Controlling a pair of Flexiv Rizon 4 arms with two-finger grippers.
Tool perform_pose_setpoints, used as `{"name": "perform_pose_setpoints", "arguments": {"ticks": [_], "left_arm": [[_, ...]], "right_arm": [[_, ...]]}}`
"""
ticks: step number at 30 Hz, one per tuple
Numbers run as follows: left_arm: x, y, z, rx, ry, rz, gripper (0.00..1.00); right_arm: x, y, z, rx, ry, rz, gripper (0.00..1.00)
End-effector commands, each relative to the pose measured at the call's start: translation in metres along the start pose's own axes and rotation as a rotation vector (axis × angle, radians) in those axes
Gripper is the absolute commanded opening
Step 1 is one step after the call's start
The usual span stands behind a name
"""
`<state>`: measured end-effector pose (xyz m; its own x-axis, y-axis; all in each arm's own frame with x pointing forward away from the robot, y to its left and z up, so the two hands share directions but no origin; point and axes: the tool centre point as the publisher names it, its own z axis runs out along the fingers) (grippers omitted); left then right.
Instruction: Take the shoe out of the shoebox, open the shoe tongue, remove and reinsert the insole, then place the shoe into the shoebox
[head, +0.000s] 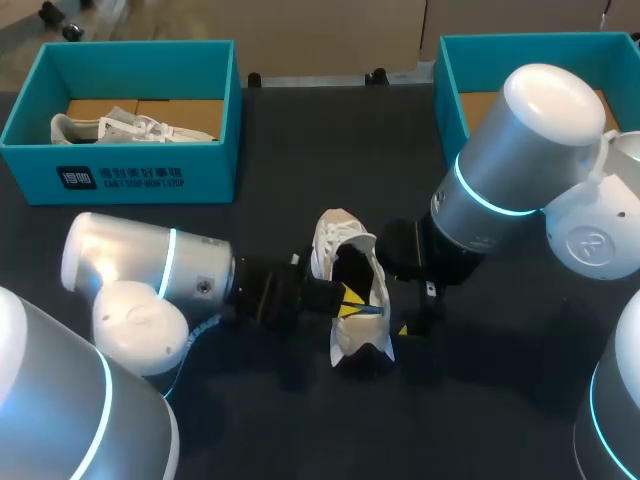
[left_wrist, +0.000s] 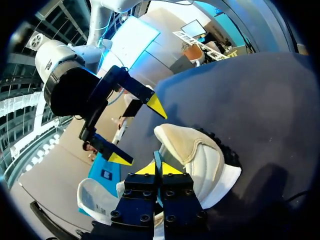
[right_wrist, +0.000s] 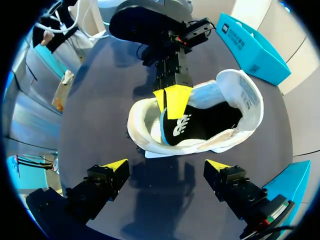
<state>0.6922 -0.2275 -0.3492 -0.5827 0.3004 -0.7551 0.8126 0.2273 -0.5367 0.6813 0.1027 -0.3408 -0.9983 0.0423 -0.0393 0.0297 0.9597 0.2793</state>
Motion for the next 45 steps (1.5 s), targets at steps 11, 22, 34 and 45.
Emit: {"name": "perform_pose_setpoints", "arguments": {"ticks": [11, 22, 34, 45], "left_arm": [[-0.008, -0.027, -0.044, 0.003, 0.042, -0.004, 0.75], [-0.027, -0.034, -0.076, -0.041, 0.082, 0.028, 0.51], [-0.039, -0.055, -0.115, -0.032, 0.306, 0.010, 0.45], [-0.066, -0.043, -0.144, -0.012, 0.655, -0.025, 0.48]], "right_arm": [[0.001, 0.000, 0.001, -0.001, 0.000, -0.001, 1.00], [-0.013, -0.032, -0.028, -0.007, -0.008, -0.026, 1.00], [-0.028, -0.103, -0.054, -0.052, 0.006, -0.146, 1.00], [-0.028, -0.103, -0.054, -0.052, 0.006, -0.146, 1.00]]}}
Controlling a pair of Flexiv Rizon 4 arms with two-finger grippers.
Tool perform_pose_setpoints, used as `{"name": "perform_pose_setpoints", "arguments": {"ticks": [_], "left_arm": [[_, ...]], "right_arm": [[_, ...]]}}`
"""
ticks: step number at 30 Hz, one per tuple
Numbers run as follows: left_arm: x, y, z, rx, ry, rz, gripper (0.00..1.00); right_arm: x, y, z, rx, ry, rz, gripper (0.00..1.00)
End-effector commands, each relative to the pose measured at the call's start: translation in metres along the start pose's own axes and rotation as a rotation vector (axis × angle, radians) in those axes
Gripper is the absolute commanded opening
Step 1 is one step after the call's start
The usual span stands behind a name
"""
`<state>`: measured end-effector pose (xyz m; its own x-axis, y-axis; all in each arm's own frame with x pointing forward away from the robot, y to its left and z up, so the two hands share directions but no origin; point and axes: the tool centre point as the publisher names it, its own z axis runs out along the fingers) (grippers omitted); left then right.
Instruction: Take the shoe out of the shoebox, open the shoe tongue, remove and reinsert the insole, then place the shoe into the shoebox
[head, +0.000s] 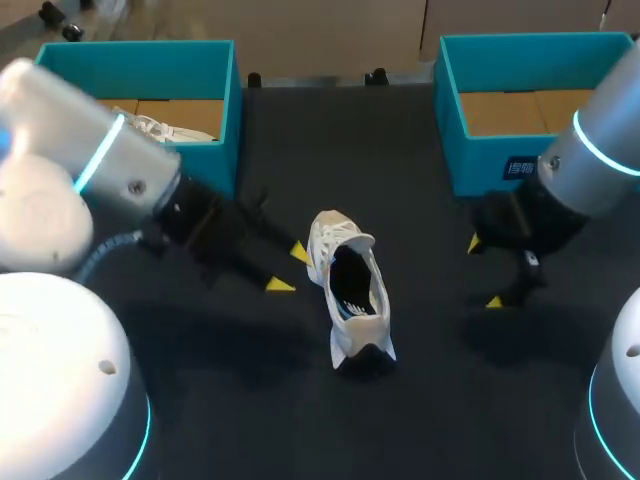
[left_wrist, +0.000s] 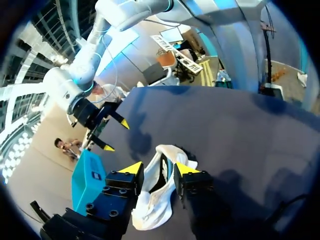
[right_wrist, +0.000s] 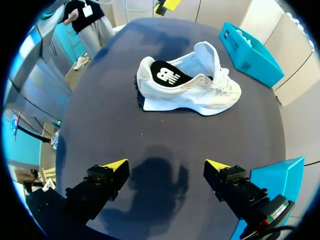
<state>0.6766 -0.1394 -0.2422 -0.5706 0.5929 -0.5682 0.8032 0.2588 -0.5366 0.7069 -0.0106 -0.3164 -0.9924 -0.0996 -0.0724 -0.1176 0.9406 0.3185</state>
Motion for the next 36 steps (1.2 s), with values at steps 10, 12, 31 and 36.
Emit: {"name": "perform_pose_setpoints", "arguments": {"ticks": [10, 12, 31, 36], "left_arm": [[-0.029, 0.008, -0.059, 0.031, 0.634, 0.026, 0.44], [-0.030, 0.005, -0.060, -0.004, 0.720, 0.057, 0.42], [-0.036, 0.010, -0.050, -0.153, 0.845, 0.098, 0.00], [-0.038, 0.007, -0.034, -0.172, 0.861, 0.152, 0.00]], "right_arm": [[0.003, -0.002, 0.000, -0.002, -0.005, -0.001, 1.00], [0.003, -0.002, 0.000, -0.002, -0.005, -0.001, 1.00], [0.003, -0.002, 0.000, -0.002, -0.005, -0.001, 1.00], [0.003, -0.002, 0.000, -0.002, -0.005, -0.001, 1.00]]}}
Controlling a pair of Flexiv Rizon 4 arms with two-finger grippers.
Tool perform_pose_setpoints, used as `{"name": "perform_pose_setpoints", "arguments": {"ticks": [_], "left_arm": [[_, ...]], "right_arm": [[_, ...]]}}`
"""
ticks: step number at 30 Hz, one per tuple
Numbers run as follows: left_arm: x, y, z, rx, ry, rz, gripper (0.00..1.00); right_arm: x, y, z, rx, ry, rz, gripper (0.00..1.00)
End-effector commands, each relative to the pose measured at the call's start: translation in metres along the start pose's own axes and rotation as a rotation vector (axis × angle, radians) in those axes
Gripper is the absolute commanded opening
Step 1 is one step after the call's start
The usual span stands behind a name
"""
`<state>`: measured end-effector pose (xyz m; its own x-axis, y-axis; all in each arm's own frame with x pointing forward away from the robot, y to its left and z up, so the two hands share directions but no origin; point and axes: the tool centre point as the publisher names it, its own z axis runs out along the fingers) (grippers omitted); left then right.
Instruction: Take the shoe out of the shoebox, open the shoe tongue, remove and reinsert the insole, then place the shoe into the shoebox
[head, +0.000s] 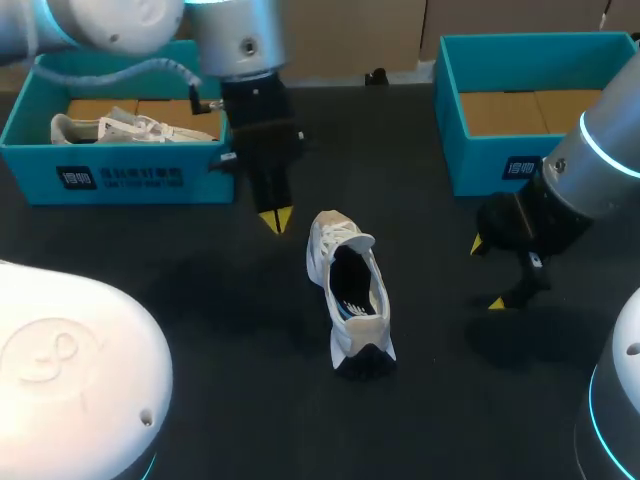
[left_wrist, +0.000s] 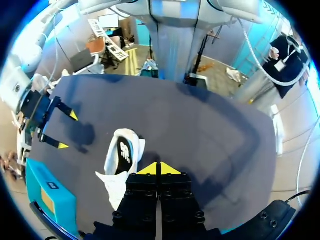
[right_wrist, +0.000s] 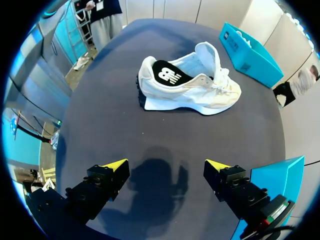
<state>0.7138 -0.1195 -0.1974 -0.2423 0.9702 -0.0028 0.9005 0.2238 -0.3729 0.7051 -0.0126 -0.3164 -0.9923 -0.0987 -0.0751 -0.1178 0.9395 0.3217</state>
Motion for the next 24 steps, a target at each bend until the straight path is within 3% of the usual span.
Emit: {"name": "perform_pose_setpoints", "arguments": {"ticks": [1, 5, 14, 15, 19, 20, 24], "left_arm": [[-0.018, -0.008, 0.013, -0.034, 0.100, 0.058, 0.00], [-0.031, -0.013, 0.037, -0.038, 0.168, 0.149, 0.00], [-0.031, -0.013, 0.037, -0.038, 0.168, 0.149, 0.00], [-0.036, -0.015, 0.046, -0.081, 0.174, 0.158, 0.00], [-0.056, -0.013, 0.077, -0.060, 0.199, 0.213, 0.00], [-0.059, -0.012, 0.082, -0.029, 0.190, 0.228, 0.00], [-0.067, -0.006, 0.095, -0.029, 0.187, 0.240, 0.00]], "right_arm": [[0.001, 0.000, 0.000, 0.001, -0.003, -0.001, 1.00], [0.001, 0.000, 0.000, 0.001, -0.003, -0.001, 1.00], [0.001, 0.000, 0.000, 0.001, -0.003, -0.001, 1.00], [0.001, 0.000, 0.000, 0.001, -0.003, -0.001, 1.00], [0.001, 0.000, 0.000, 0.001, -0.003, -0.001, 1.00], [0.001, 0.000, 0.000, 0.001, -0.003, -0.001, 1.00], [0.001, 0.000, 0.000, 0.001, -0.003, -0.001, 1.00]]}}
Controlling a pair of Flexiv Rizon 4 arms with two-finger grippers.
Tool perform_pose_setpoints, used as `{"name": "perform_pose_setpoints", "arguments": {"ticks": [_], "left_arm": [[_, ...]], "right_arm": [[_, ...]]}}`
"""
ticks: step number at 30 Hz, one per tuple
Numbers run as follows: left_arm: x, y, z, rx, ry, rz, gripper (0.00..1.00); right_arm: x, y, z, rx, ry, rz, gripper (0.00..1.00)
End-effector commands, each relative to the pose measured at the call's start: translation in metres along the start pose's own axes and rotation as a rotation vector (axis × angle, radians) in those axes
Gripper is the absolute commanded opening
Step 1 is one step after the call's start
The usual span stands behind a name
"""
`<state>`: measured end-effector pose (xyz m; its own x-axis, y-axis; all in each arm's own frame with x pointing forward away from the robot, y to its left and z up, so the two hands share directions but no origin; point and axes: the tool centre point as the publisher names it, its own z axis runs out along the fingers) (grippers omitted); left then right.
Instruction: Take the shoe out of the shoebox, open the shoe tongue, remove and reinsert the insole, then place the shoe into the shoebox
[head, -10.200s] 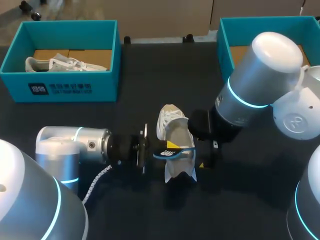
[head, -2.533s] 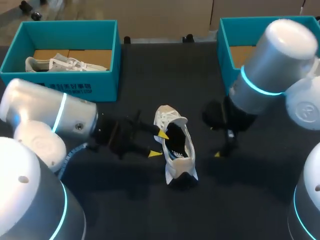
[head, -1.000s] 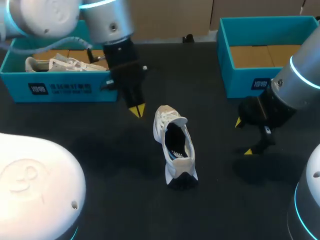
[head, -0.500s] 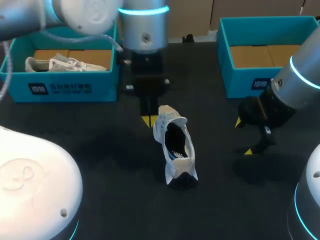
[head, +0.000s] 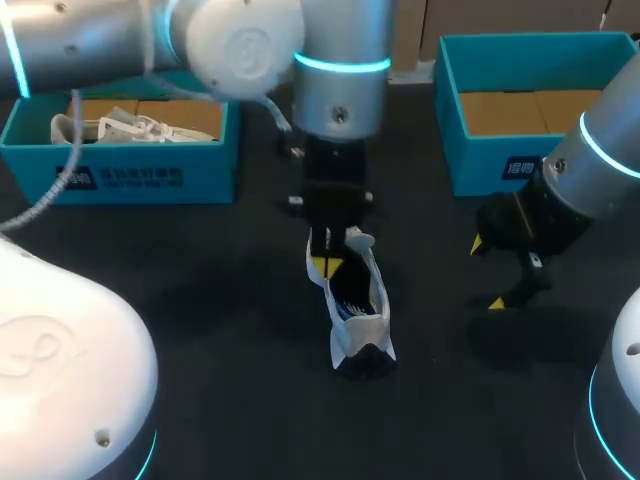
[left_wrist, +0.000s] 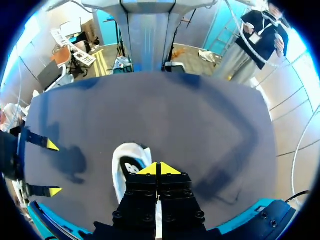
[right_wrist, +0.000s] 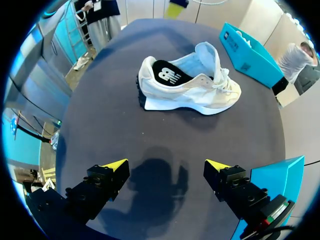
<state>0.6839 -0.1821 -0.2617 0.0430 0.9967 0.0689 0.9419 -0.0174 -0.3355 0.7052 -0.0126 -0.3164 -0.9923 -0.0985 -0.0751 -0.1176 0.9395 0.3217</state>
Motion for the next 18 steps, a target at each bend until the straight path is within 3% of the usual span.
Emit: {"name": "perform_pose_setpoints", "arguments": {"ticks": [1, 11, 18], "left_arm": [[-0.013, 0.014, 0.017, 0.022, 0.015, -0.001, 0.00], [-0.018, 0.014, 0.025, 0.012, 0.011, 0.035, 0.00], [-0.027, 0.019, 0.051, 0.006, 0.003, 0.066, 0.00]], "right_arm": [[0.001, 0.000, 0.000, 0.001, -0.003, -0.001, 1.00], [0.001, 0.000, 0.000, 0.001, -0.003, -0.001, 1.00], [-0.004, -0.040, -0.019, 0.016, 0.016, 0.018, 1.00]]}}
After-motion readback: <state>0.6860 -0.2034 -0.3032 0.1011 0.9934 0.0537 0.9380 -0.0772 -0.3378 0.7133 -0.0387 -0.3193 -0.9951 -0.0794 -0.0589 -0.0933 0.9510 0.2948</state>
